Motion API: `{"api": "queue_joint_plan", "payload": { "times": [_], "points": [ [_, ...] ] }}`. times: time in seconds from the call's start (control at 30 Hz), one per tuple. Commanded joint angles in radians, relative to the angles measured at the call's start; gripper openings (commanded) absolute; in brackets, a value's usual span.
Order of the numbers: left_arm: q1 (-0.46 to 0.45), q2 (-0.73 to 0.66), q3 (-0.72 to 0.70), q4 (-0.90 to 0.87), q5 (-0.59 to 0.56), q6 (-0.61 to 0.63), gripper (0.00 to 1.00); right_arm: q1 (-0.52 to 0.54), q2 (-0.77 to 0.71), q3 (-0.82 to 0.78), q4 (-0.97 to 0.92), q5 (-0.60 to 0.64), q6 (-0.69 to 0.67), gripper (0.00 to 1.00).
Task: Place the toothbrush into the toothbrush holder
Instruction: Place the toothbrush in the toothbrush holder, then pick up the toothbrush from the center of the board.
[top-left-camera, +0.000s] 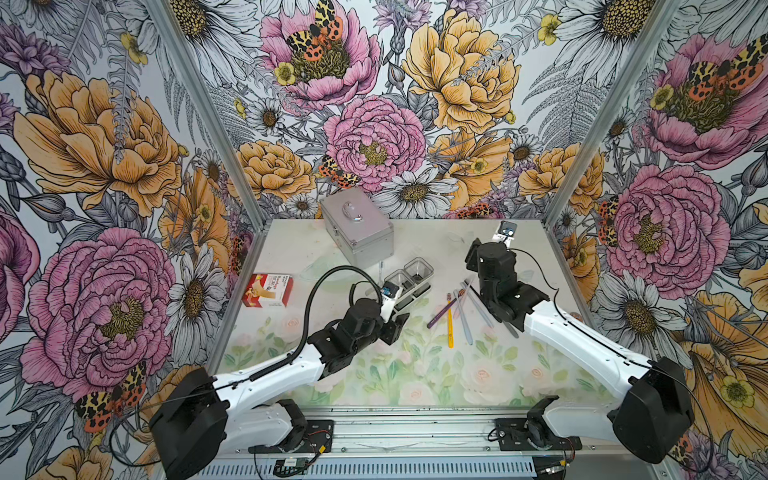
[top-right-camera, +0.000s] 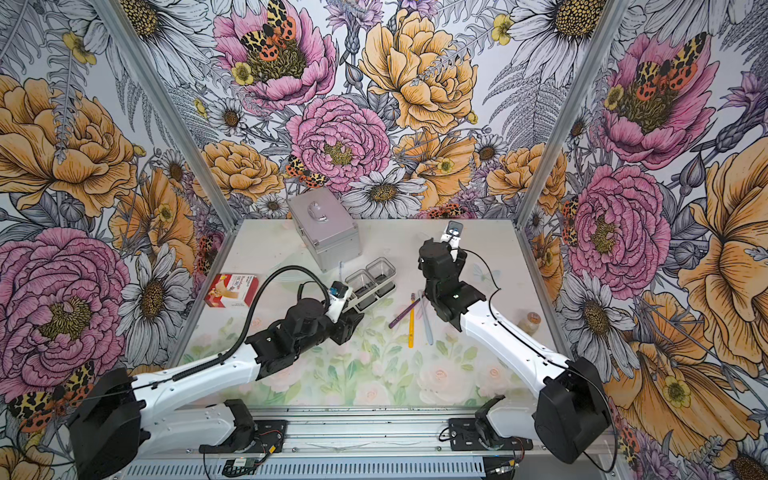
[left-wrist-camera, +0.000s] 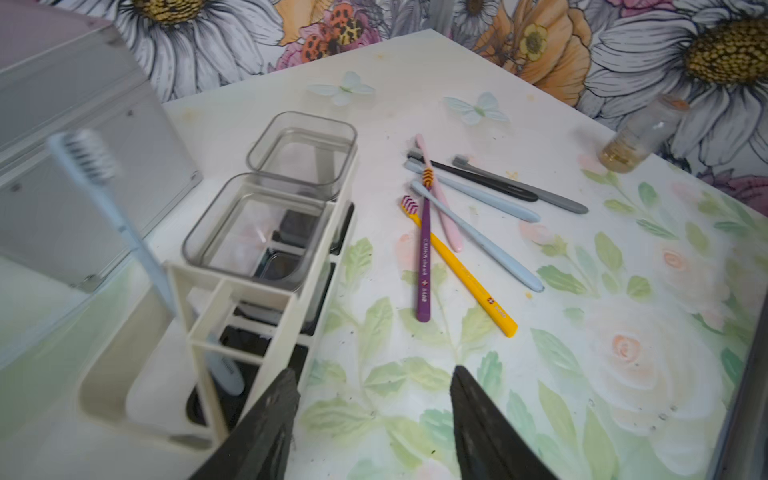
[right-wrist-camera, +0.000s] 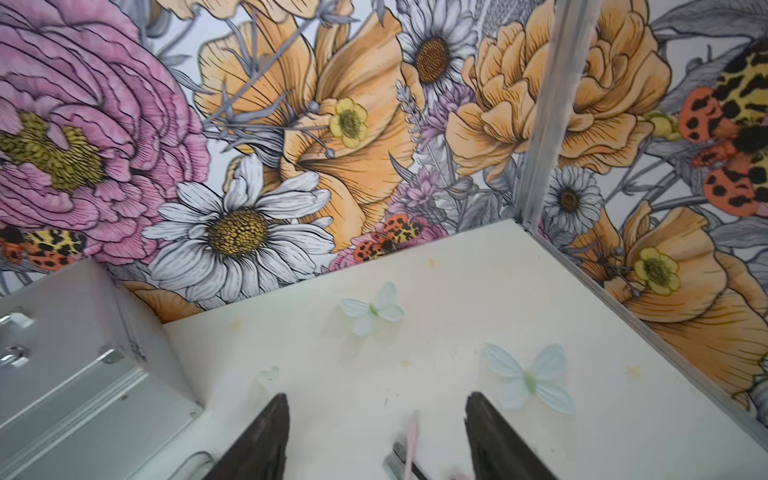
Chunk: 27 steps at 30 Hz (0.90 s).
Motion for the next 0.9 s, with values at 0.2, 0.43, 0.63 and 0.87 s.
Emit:
{"api": "queue_joint_plan", "payload": {
  "times": [0.2,0.43,0.63,0.87],
  "points": [
    [-0.057,0.109,0.148,-0.023,0.087,-0.009,0.61,-0.108,0.115,-0.076,-0.187,-0.390,-0.028,0.51],
    [-0.054,0.117,0.105,0.047,0.092,-0.072,0.67,-0.103,0.177,-0.151,-0.124,-0.579,-0.077,0.44],
    [-0.054,0.126,0.069,0.088,0.161,-0.088,0.68,-0.103,0.229,-0.166,-0.128,-0.646,-0.047,0.39],
    [-0.045,0.100,0.039,0.092,0.152,-0.099,0.68,-0.062,0.296,-0.188,-0.129,-0.671,-0.052,0.36]
  ]
}}
